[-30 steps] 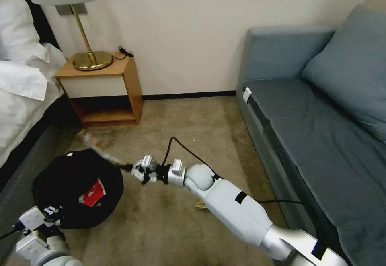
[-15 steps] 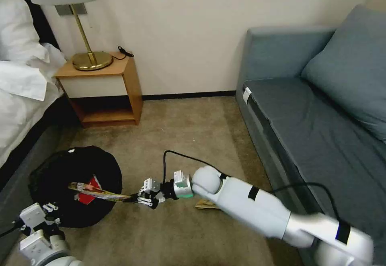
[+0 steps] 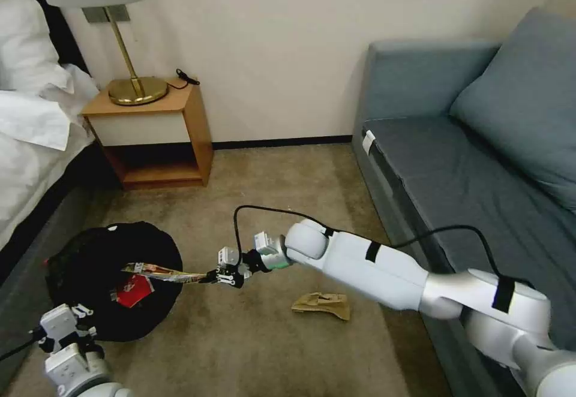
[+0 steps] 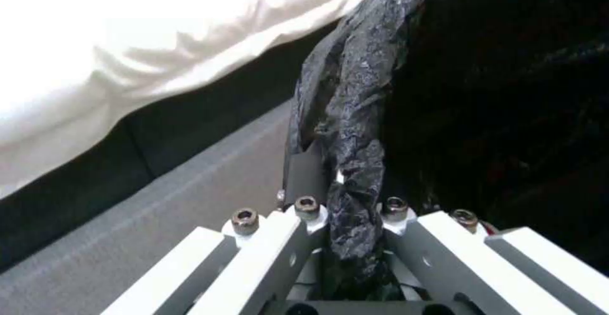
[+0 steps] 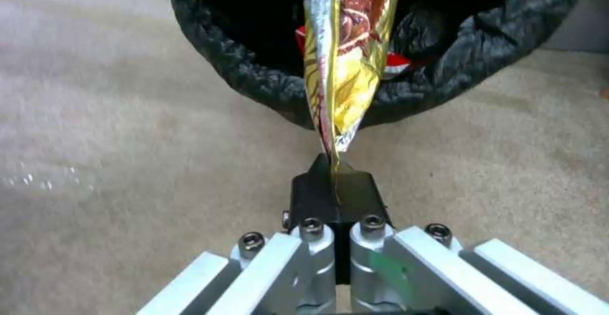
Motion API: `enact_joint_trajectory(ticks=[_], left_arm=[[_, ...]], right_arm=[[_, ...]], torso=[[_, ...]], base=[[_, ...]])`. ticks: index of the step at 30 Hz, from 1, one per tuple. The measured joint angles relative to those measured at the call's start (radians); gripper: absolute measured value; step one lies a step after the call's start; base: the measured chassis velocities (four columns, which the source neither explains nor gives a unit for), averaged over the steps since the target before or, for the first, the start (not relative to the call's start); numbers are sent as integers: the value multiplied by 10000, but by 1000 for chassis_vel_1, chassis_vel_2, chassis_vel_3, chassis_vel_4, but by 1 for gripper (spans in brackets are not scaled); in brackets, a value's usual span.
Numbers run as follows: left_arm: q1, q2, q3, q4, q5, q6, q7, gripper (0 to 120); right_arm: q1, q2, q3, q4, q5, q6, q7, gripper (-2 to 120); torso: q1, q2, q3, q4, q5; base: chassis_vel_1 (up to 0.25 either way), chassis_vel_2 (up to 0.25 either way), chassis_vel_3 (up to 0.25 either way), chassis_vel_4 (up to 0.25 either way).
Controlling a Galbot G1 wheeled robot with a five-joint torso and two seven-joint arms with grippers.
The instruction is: Pick up the trash bin, then pick up the garbage on the floor and place it into the trash bin.
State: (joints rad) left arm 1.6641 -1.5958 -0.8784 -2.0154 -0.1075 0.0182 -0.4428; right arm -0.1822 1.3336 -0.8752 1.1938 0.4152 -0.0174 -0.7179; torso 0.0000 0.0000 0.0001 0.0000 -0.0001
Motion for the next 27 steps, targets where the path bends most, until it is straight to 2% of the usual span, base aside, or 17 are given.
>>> enact_joint_trajectory(ticks=[9,20,22,27], left_arm=[[-184,-134,108,70,319,-28,5,3],[-315,-133,196,320,563,-122,19,3],[-387,-132,218,369,580,-122,29,3],[-427,-130,223,386,581,-122,41,3]], right_arm=[[788,741,-735,-685,-21,-45,0,0],[827,1945,-326,-1156,568,108,514,0],[745,2202,-220,-1190,681,173,685,10],[679,2419,-102,-1323,689,244,813,22]], torso=[[0,0,0,-1,0],[0,0,0,0,-1],[0,0,0,1,-1],[0,0,0,1,0]], base=[[0,0,0,0],[0,0,0,0],[0,0,0,0],[0,0,0,0]])
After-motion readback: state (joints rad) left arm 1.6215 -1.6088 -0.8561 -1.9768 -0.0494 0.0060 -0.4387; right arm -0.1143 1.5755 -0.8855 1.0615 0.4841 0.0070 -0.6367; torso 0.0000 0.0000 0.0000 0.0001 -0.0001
